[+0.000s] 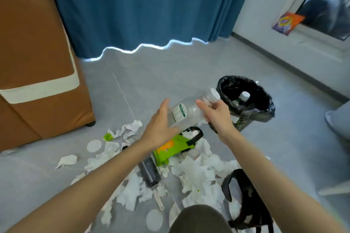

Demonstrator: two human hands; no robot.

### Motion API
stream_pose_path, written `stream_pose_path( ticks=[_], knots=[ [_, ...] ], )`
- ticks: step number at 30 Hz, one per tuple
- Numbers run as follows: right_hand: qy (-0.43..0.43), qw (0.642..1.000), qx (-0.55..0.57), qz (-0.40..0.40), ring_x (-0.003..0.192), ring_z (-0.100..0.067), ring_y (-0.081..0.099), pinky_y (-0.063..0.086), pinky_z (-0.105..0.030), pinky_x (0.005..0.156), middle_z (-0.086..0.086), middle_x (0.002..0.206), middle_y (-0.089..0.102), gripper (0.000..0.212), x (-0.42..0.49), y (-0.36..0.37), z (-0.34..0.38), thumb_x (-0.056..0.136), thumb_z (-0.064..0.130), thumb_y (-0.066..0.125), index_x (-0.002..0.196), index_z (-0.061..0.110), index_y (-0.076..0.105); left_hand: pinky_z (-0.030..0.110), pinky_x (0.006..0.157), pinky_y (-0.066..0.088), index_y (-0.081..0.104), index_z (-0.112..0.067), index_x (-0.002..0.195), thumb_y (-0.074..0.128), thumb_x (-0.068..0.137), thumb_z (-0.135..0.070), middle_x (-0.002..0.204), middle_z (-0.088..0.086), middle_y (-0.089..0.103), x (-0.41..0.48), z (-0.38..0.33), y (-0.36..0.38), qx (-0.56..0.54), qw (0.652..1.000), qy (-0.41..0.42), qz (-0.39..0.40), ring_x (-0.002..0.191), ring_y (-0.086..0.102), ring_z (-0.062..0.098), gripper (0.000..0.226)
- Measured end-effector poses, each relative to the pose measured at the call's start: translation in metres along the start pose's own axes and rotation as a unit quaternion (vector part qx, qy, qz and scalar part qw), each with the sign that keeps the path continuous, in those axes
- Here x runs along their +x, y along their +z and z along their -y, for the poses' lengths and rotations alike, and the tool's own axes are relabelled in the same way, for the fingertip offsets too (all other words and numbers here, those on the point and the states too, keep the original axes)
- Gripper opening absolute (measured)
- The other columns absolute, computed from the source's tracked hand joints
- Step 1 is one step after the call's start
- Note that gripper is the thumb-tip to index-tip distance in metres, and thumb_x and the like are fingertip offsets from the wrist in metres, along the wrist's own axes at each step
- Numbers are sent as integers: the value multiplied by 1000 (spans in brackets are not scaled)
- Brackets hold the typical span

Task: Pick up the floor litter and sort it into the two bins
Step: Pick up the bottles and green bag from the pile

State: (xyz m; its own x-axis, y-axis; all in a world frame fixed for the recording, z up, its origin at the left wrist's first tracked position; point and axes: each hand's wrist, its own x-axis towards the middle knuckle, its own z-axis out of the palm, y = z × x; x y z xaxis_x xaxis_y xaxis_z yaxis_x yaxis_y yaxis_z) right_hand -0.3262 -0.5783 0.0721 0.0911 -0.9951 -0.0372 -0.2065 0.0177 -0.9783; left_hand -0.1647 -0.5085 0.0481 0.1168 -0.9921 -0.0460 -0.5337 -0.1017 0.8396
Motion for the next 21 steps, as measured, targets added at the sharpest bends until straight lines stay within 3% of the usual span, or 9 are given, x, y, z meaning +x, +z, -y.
stream_pose_path(
  ticks=[2, 4, 9, 16, 18, 21],
  knots=[
    [-52, 995, -13, -82, 84, -13, 62, 50, -28, 75, 1, 91, 66, 23, 15, -25, 14, 79, 30, 74, 96, 19, 62, 17, 104, 27, 14, -19, 149, 63, 84, -17, 150, 2, 30, 16, -24, 3, -6, 1000, 28, -1, 134, 37, 16, 81],
    [-85, 983, -31, -163, 92, -13, 61, 48, -28, 82, 3, 99, 65, 32, 30, -53, 24, 79, 30, 74, 104, 18, 59, 12, 102, 20, 22, -18, 148, 56, 88, -10, 152, 2, 29, 32, -47, 7, 4, 998, 69, -5, 138, 29, 13, 70],
    [-87, 953, -59, -284, 96, -11, 51, 39, -28, 84, 8, 102, 56, 37, 60, -97, 26, 83, 28, 69, 113, 16, 51, 22, 109, 23, 31, -18, 144, 52, 89, -7, 150, 1, 33, 53, -75, 12, -8, 994, 106, -22, 138, 30, 14, 60],
    [-22, 952, -38, -304, 99, -20, 53, 43, -31, 85, -2, 107, 56, 39, 86, -111, 4, 87, 20, 64, 121, 11, 47, 27, 109, 27, 33, -20, 143, 52, 90, -7, 147, 0, 37, 55, -73, 13, -8, 994, 107, -18, 137, 32, 16, 58],
    [9, 960, -34, -277, 111, -23, 53, 40, -29, 87, -7, 119, 55, 43, 89, -111, -7, 89, 17, 61, 129, 12, 44, 29, 108, 29, 32, -21, 143, 52, 90, -8, 147, 1, 37, 54, -69, 13, -4, 995, 97, -14, 137, 32, 16, 58],
    [54, 967, -24, -246, 126, -24, 46, 40, -34, 103, -6, 141, 45, 57, 87, -110, -23, 92, 16, 58, 143, 17, 33, 30, 108, 30, 32, -22, 143, 52, 90, -9, 147, 1, 36, 51, -61, 15, 6, 996, 84, 0, 137, 32, 16, 58]
  ],
)
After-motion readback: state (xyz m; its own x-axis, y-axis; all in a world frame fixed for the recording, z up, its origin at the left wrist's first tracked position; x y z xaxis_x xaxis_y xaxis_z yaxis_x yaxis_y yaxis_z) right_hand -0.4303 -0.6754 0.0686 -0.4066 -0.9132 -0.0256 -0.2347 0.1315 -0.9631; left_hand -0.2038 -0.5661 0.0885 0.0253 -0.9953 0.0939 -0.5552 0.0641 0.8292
